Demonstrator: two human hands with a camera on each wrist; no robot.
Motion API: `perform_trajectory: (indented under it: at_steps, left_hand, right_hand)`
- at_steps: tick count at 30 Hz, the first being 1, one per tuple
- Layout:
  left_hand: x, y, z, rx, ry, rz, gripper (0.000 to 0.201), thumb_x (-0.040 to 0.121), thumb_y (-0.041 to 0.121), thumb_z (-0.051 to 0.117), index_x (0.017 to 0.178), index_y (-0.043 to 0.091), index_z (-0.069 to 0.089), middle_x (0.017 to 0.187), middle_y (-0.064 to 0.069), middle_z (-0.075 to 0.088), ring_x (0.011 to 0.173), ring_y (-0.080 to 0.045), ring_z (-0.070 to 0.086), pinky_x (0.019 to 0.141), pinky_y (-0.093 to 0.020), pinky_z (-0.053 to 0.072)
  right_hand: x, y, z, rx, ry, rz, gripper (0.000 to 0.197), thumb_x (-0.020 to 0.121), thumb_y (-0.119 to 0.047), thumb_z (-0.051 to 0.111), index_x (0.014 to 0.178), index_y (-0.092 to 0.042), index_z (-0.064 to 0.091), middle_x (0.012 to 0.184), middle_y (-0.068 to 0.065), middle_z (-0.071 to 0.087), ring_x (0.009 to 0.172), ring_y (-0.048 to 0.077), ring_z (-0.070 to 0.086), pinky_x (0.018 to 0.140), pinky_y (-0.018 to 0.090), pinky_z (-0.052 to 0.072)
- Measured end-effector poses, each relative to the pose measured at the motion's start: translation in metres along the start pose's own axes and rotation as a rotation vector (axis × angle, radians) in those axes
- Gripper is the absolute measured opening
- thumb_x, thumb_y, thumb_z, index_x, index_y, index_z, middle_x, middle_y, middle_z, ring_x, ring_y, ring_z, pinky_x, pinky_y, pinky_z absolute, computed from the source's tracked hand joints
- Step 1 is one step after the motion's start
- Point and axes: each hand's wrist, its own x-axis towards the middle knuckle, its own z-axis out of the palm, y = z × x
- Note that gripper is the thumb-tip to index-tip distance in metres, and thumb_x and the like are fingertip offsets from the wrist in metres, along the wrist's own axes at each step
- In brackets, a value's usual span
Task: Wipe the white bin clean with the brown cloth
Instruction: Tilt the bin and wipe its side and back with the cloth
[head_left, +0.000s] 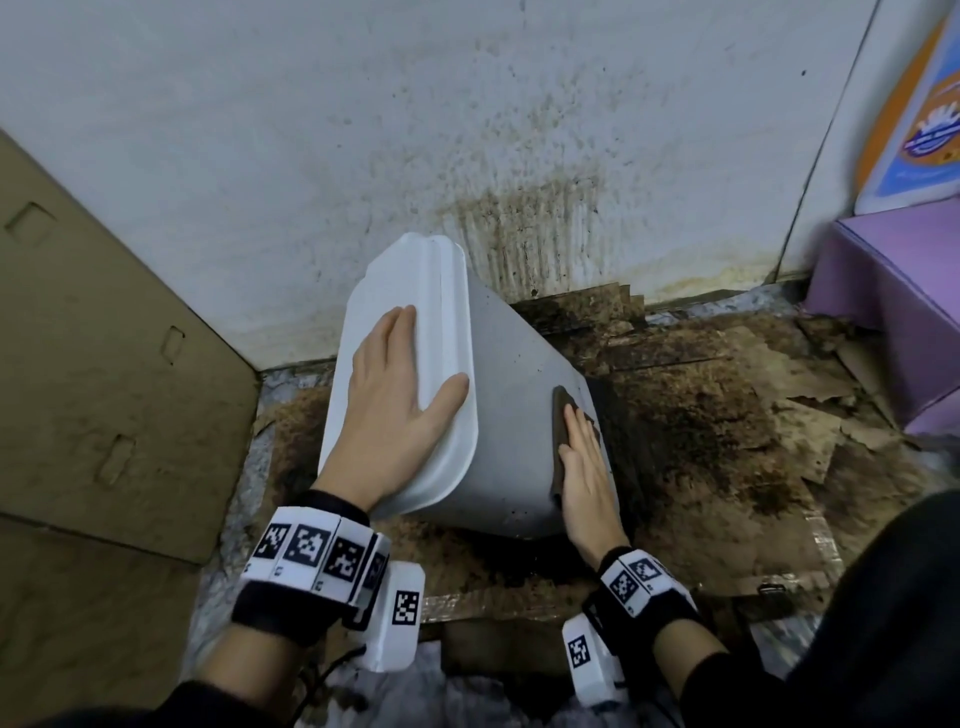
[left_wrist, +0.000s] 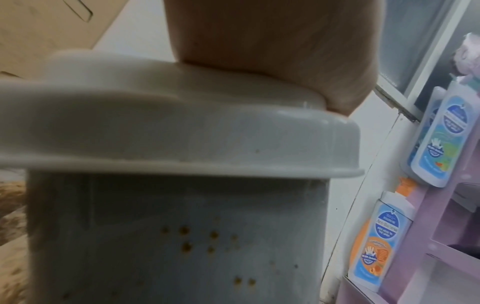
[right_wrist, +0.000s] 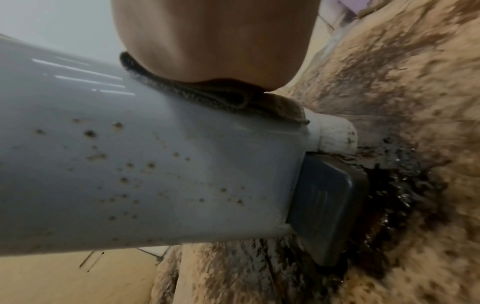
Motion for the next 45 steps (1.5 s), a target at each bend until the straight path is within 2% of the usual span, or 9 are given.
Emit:
perform_trajectory:
  at_steps: [4, 7, 12, 16, 22, 26, 33, 41, 45]
  left_hand:
    - [0.001, 0.0, 0.0, 0.002, 0.008, -0.008, 0.095, 0.085, 0.068, 0.033, 0.161, 0.017, 0.012, 0.168, 0.003, 0.01, 0.153, -0.011, 0.006, 0.121, -0.029, 0.006]
    - [0.001, 0.0, 0.001, 0.002, 0.013, -0.005, 0.095, 0.084, 0.068, 0.033, 0.161, 0.016, 0.013, 0.167, 0.002, 0.011, 0.153, -0.013, 0.007, 0.122, -0.031, 0.008]
    - [0.001, -0.005, 0.001, -0.005, 0.022, -0.007, 0.095, 0.084, 0.067, 0.035, 0.16, 0.014, 0.015, 0.166, -0.002, 0.015, 0.153, -0.016, 0.01, 0.124, -0.035, 0.01]
    - [0.001, -0.006, 0.0, -0.01, 0.025, -0.003, 0.095, 0.084, 0.067, 0.035, 0.16, 0.014, 0.016, 0.166, -0.002, 0.016, 0.153, -0.016, 0.011, 0.122, -0.032, 0.009]
    - [0.0, -0.007, -0.001, -0.033, 0.018, -0.003, 0.094, 0.084, 0.067, 0.035, 0.16, 0.017, 0.015, 0.165, 0.003, 0.014, 0.152, -0.013, 0.01, 0.121, -0.032, 0.009]
    - [0.0, -0.006, -0.002, -0.039, 0.019, -0.005, 0.093, 0.084, 0.067, 0.036, 0.16, 0.018, 0.015, 0.165, 0.004, 0.015, 0.152, -0.013, 0.01, 0.122, -0.034, 0.01]
    - [0.0, -0.008, -0.001, -0.05, 0.028, -0.005, 0.093, 0.084, 0.068, 0.037, 0.16, 0.018, 0.017, 0.164, 0.004, 0.016, 0.151, -0.012, 0.011, 0.123, -0.033, 0.01]
    - [0.001, -0.012, -0.002, -0.031, 0.027, -0.003, 0.091, 0.085, 0.067, 0.035, 0.16, 0.019, 0.016, 0.164, 0.005, 0.015, 0.151, -0.012, 0.01, 0.121, -0.032, 0.01]
    - [0.001, -0.015, -0.001, -0.023, 0.032, 0.003, 0.091, 0.085, 0.066, 0.035, 0.159, 0.018, 0.016, 0.164, 0.004, 0.016, 0.151, -0.011, 0.01, 0.121, -0.032, 0.01]
  right_hand:
    - [-0.003, -0.015, 0.003, 0.02, -0.012, 0.009, 0.061, 0.096, -0.041, 0.015, 0.157, -0.038, 0.011, 0.172, -0.012, 0.009, 0.156, 0.001, 0.003, 0.13, 0.037, 0.004]
    - [-0.011, -0.048, 0.01, 0.055, -0.021, -0.116, 0.062, 0.099, -0.039, 0.018, 0.161, -0.034, 0.016, 0.17, -0.015, 0.012, 0.155, -0.003, 0.006, 0.13, 0.037, 0.007]
    - [-0.028, -0.105, 0.02, 0.044, -0.125, -0.337, 0.058, 0.105, -0.034, 0.018, 0.163, -0.029, 0.016, 0.168, -0.021, 0.009, 0.152, -0.012, 0.003, 0.124, 0.015, 0.002]
    - [-0.025, -0.087, 0.018, -0.018, -0.069, -0.445, 0.053, 0.111, -0.031, 0.024, 0.163, -0.027, 0.02, 0.17, -0.016, 0.014, 0.156, -0.003, 0.007, 0.128, 0.027, 0.008]
    - [-0.006, -0.012, 0.003, -0.023, -0.024, -0.246, 0.052, 0.11, -0.036, 0.022, 0.161, -0.036, 0.018, 0.169, -0.022, 0.014, 0.156, -0.002, 0.007, 0.13, 0.042, 0.011]
    - [-0.002, 0.017, -0.007, -0.014, -0.023, -0.107, 0.05, 0.112, -0.028, 0.024, 0.16, -0.039, 0.015, 0.169, -0.02, 0.01, 0.156, -0.003, 0.002, 0.13, 0.039, 0.006]
    - [0.0, 0.035, -0.009, 0.037, 0.022, 0.071, 0.05, 0.112, -0.031, 0.026, 0.161, -0.039, 0.018, 0.172, -0.011, 0.006, 0.157, 0.003, 0.002, 0.129, 0.034, 0.002]
    - [0.0, 0.013, -0.002, -0.062, 0.012, 0.07, 0.051, 0.113, -0.028, 0.019, 0.163, -0.027, 0.011, 0.173, -0.004, 0.005, 0.158, 0.006, 0.001, 0.129, 0.033, -0.001]
    - [-0.009, -0.037, 0.011, -0.083, -0.042, -0.093, 0.06, 0.104, -0.038, 0.01, 0.162, -0.028, 0.008, 0.172, -0.009, 0.002, 0.154, -0.003, -0.004, 0.129, 0.031, -0.002]
